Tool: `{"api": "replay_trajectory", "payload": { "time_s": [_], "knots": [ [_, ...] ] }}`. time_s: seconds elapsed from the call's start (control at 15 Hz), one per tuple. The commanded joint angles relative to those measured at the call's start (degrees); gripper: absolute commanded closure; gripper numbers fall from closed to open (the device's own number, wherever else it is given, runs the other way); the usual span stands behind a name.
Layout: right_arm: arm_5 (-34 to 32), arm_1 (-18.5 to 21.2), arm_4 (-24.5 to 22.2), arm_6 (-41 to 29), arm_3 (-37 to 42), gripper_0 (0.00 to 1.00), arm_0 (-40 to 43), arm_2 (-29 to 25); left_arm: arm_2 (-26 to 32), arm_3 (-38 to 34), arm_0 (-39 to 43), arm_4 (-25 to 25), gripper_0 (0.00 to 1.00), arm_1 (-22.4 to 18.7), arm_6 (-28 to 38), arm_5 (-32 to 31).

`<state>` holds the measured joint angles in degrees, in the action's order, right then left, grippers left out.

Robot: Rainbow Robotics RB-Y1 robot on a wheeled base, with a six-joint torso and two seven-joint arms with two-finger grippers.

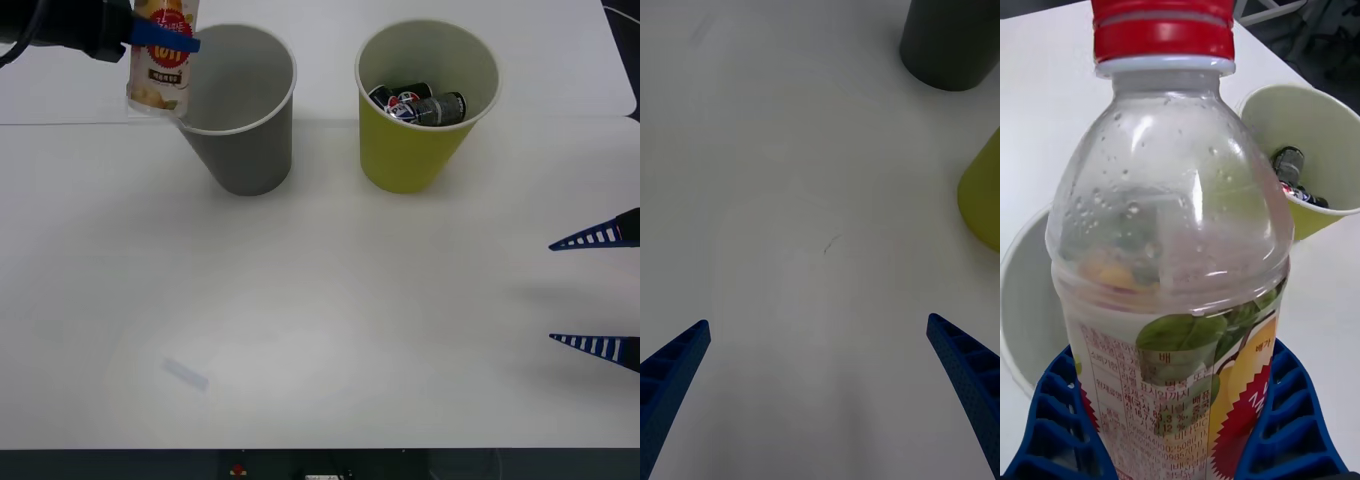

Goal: Put the can into the green bin and the plastic bottle into the gray bin

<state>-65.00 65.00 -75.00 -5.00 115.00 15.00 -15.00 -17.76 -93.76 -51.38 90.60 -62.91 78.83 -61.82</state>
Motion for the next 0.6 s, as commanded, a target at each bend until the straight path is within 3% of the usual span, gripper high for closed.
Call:
{"api": "replay_trajectory", "payload": {
  "time_s": [0.07,0.33,0.53,0.6],
  "knots": [
    [0.0,0.0,0.0,0.0,0.0,0.0,0.0,0.0,-5.7,7.2,-6.8,1.3,1.0,3.3,-0.6,0.0],
    [0.0,0.0,0.0,0.0,0.0,0.0,0.0,0.0,-11.1,16.0,-13.5,3.8,1.0,7.9,-2.7,0.0],
    [0.0,0.0,0.0,0.0,0.0,0.0,0.0,0.0,-11.4,17.4,-14.5,4.9,1.0,9.0,-2.9,0.0],
    [0.0,0.0,0.0,0.0,0.0,0.0,0.0,0.0,-11.3,17.4,-14.5,5.1,0.59,9.0,-3.3,0.0]
  ]
}}
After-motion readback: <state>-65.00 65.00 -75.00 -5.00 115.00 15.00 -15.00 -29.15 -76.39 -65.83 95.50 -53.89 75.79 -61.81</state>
